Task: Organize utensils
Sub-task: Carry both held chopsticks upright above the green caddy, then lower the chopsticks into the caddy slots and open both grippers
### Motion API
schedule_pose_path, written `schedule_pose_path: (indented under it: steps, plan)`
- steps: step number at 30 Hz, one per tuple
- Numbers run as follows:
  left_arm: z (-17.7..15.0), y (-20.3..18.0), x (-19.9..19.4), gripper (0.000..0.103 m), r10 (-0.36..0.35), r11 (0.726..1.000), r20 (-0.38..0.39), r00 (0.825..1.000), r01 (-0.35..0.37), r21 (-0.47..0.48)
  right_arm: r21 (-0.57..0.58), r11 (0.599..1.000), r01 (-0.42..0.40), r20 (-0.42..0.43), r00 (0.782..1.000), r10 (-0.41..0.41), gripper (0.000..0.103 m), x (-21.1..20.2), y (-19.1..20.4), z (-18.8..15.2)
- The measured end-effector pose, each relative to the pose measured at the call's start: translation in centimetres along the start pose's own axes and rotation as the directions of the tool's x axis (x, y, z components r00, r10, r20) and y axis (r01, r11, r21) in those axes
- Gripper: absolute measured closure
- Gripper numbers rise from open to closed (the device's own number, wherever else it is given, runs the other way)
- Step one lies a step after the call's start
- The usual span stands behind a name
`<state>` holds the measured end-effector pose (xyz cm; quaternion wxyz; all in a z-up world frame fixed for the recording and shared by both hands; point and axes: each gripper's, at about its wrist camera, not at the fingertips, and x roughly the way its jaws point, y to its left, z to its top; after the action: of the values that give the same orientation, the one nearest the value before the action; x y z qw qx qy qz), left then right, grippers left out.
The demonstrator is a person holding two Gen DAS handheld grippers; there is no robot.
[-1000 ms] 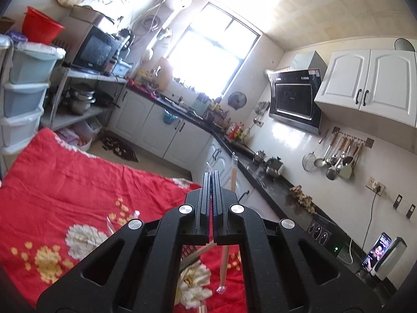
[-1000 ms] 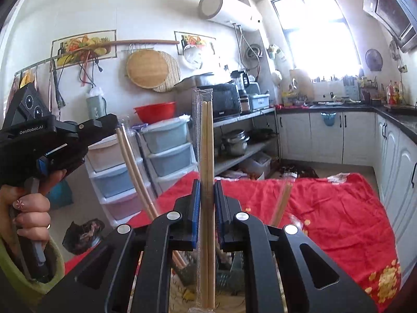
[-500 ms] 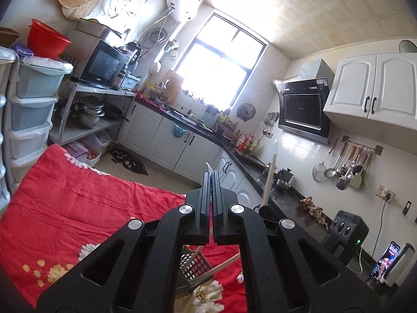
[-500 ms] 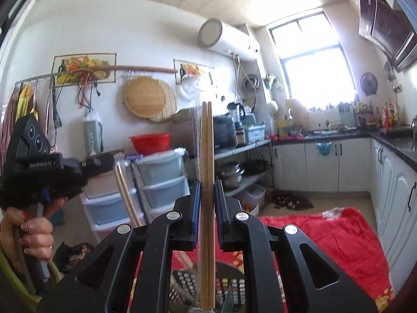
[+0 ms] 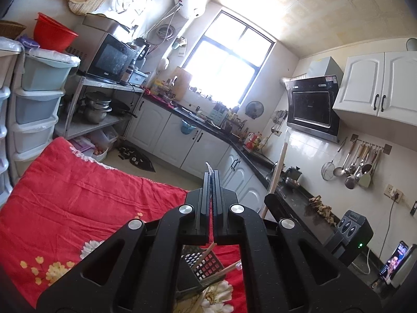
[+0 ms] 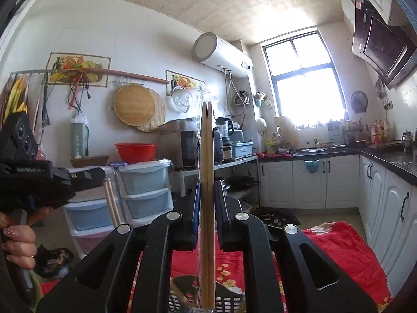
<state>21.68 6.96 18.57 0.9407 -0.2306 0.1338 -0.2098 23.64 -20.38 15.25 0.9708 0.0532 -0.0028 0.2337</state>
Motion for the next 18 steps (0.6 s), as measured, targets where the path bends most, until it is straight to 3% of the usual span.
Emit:
schedule_pose_path:
  steps: [18]
  plan:
    - [-2.5, 2.3, 2.3, 0.103, 0.015, 0.998, -0.052, 0.999, -0.018, -0.056, 0.039, 0.992, 0.120, -0.078, 0.990, -0.117, 0.090, 3.5, -1.6, -5.7]
